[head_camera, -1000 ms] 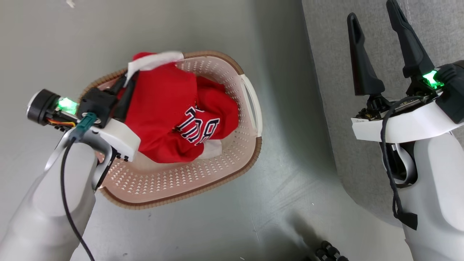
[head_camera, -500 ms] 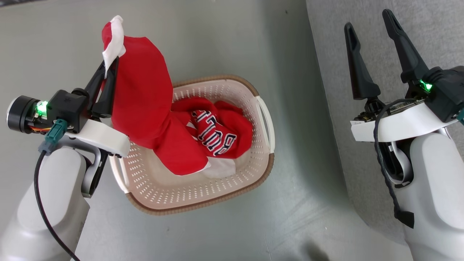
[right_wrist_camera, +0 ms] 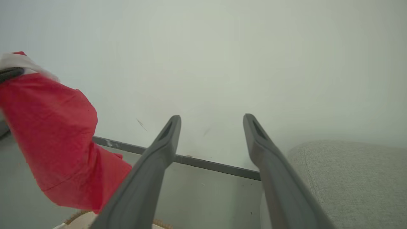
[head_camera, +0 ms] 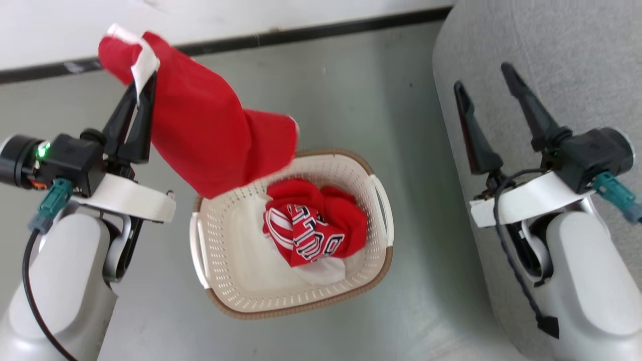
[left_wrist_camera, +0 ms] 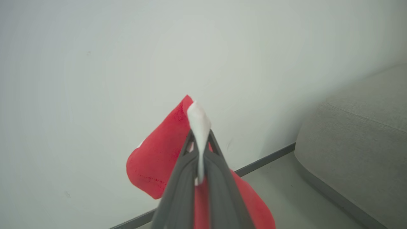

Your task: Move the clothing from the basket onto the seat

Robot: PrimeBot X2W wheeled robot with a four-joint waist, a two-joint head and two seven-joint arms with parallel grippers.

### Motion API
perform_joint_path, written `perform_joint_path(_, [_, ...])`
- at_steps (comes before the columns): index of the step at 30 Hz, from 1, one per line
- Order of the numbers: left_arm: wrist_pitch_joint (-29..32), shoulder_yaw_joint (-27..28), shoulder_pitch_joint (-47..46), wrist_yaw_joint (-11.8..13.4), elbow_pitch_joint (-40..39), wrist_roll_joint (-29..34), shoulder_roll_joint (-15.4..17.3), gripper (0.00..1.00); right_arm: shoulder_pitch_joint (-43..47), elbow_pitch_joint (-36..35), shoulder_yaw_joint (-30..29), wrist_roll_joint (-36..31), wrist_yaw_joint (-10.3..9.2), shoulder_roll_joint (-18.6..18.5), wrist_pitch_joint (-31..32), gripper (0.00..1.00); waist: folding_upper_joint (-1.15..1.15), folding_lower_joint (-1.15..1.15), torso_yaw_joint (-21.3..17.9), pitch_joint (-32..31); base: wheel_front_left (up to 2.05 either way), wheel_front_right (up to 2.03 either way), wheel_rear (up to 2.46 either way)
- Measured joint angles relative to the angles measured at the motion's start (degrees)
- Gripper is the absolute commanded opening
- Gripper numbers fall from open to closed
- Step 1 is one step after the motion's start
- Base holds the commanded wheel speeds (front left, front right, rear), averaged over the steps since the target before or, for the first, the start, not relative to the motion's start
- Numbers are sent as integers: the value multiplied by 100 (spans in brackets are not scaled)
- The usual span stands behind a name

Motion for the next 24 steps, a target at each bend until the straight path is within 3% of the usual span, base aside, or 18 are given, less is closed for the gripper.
perform_joint_path(16, [1, 122, 783, 0, -416, -144, 77, 0, 757, 452, 620, -51, 0, -148, 0, 100, 0, 0, 342, -1342, 0, 0, 0])
perform_joint_path(24, [166, -49, 798, -76, -646, -170, 81, 0, 1005, 712, 1469, 207, 0, -190, 0, 100, 0, -1, 507, -1887, 0, 0, 0])
